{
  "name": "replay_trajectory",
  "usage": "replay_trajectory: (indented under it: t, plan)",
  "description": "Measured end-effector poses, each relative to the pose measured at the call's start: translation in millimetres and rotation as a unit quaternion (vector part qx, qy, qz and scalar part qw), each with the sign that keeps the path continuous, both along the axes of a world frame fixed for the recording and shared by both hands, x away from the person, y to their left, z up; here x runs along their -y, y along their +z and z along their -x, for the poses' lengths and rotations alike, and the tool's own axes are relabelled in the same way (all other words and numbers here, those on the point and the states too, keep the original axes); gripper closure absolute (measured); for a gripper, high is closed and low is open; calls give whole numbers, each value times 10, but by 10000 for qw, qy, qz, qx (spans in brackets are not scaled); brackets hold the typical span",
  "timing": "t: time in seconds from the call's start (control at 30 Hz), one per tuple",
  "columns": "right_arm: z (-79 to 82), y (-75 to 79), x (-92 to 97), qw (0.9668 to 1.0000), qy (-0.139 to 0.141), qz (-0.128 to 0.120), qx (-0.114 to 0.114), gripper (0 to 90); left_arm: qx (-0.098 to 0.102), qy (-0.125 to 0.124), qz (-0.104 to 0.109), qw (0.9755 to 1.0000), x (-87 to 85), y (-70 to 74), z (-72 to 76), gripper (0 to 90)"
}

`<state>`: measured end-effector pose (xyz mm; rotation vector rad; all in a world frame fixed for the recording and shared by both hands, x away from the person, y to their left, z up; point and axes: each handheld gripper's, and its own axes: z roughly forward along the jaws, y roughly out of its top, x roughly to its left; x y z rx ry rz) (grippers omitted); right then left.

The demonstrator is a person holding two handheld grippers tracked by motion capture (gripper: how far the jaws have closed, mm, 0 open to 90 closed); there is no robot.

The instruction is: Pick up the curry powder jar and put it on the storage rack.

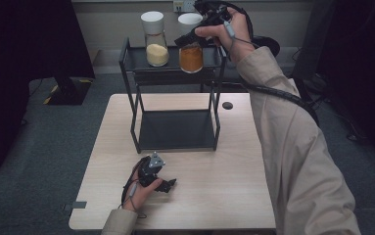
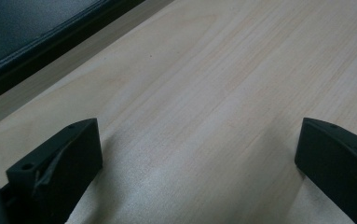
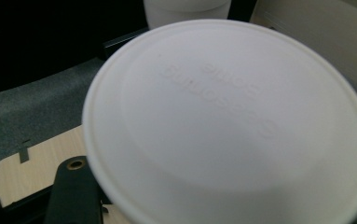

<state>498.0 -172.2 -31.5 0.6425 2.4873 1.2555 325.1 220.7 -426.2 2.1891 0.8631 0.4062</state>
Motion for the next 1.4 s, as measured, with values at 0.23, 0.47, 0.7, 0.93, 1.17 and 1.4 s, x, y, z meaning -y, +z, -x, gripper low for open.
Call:
replay_trajectory:
  t: [0.23, 0.47, 0.7, 0.93, 1.17, 1.4]
  plan:
    - [-242, 2, -115, 9999, -135, 71, 2, 351, 4, 3, 1, 10000, 1, -1, 1, 0]
    - [-447, -34, -172, 9998, -194, 79, -29, 351, 5, 2, 0, 10000, 0, -1, 1, 0]
    - [-572, -117, -157, 9997, -217, 48, -137, 351, 5, 3, 1, 10000, 0, -1, 1, 0]
    - [-603, -204, -70, 9997, -172, -161, -97, 350, 3, 2, 0, 10000, 1, -1, 1, 0]
    - [-565, -256, -67, 9996, -157, -215, 16, 347, 0, -2, 3, 10000, -1, -1, -2, 0]
    - [-523, -245, -129, 9992, -336, -191, -46, 190, 2, -4, 5, 10000, -2, -2, -2, 0]
